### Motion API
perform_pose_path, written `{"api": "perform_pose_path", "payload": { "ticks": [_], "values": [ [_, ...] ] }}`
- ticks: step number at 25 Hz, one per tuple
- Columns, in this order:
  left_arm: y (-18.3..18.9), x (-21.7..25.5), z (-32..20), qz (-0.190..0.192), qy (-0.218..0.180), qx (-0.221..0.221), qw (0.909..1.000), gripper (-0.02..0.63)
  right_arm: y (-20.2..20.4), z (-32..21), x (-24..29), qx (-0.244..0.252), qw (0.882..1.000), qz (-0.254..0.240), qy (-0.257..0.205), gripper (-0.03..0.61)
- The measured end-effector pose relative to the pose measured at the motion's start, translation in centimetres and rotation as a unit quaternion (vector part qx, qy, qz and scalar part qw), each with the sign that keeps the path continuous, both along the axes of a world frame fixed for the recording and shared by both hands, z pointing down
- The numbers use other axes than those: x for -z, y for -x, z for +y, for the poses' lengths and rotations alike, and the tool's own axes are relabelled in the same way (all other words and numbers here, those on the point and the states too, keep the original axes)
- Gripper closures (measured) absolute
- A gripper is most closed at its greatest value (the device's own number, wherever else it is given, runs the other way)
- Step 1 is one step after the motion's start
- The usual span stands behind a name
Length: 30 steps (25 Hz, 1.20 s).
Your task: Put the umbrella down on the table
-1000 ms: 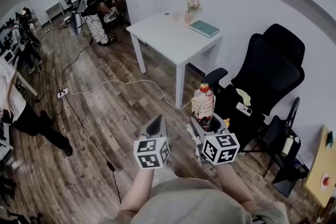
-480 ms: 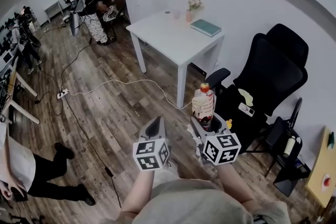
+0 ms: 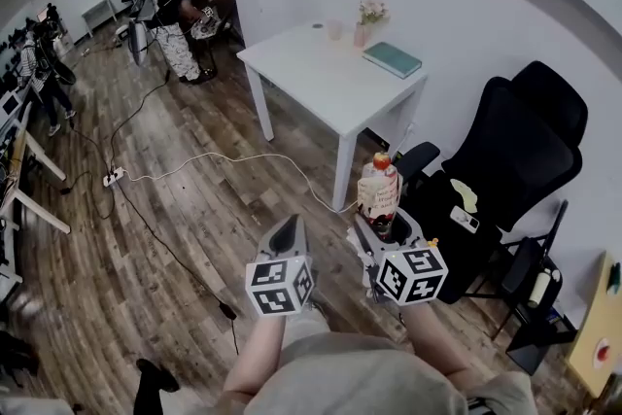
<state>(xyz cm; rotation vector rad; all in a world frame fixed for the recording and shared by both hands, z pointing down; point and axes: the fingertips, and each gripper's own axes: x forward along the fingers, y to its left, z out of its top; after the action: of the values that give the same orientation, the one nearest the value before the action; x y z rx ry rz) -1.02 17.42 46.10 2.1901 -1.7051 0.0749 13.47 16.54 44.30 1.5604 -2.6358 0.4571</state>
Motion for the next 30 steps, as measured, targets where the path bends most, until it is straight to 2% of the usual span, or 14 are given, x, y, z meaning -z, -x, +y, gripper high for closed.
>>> {"api": "perform_pose_path", "payload": {
  "ticks": [9,30],
  "values": [
    [3.8,0.5,-8.4,-0.004,0.003,-0.009,1.0,0.606,3.5,-8.4,0.3,-0.012,1.0,-0.008,0.009,0.307],
    [11.0,1.6,-24.5,0.003,-0.006,-0.057,0.9983,0.606,10.8,-23.2,1.7,-0.054,0.999,-0.008,-0.002,0.307]
  ]
}}
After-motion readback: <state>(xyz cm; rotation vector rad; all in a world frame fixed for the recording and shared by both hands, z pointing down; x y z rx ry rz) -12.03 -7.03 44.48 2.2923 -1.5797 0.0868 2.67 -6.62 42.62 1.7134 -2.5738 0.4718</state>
